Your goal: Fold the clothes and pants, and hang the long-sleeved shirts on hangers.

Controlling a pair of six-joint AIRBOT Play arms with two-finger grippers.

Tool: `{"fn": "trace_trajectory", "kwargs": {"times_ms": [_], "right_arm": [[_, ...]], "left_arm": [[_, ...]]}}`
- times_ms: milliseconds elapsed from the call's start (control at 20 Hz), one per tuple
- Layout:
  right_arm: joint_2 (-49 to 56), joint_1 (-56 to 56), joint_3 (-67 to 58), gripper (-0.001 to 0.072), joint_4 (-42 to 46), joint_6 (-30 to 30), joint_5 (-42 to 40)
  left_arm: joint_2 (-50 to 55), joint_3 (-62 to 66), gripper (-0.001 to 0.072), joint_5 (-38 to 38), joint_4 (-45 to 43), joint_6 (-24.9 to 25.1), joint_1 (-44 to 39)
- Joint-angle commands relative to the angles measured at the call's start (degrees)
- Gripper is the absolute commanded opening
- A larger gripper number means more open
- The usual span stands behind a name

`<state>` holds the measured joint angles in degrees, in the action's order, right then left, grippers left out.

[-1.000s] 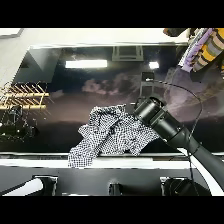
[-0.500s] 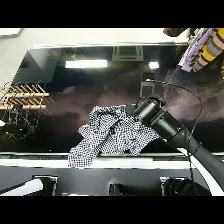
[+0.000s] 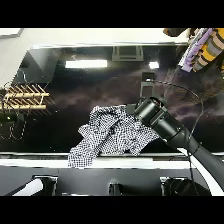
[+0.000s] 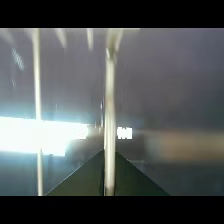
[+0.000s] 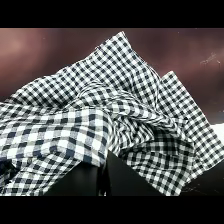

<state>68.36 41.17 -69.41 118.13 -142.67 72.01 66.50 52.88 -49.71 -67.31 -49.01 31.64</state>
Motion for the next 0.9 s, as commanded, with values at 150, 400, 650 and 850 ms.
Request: {"fn": "trace_trajectory", "kwargs": {"times_ms": [150,400,650,850], "right_arm": [[0.02,0.04,0.02,0.0032,0.2,-0.04,0.07],[0.02,0.02,0.02,0.0032,0.68,-0.04,0.7],[0.04,0.02,0.02,0.0032,1.62,-2.93,1.4],[0.11,0.02,0.02,0.0032,3.58,-6.93,1.57]], "left_arm": [[-14.58,5.7,0.0019,-0.26,5.27,1.75,-4.26],[-27.87,2.51,0.0019,-9.97,9.35,9.9,-10.56],[-43.52,-12.5,0.0019,-20.52,17.64,11.61,-15.32],[-55.58,-19.12,0.0019,-24.0,17.9,5.33,-16.09]]}}
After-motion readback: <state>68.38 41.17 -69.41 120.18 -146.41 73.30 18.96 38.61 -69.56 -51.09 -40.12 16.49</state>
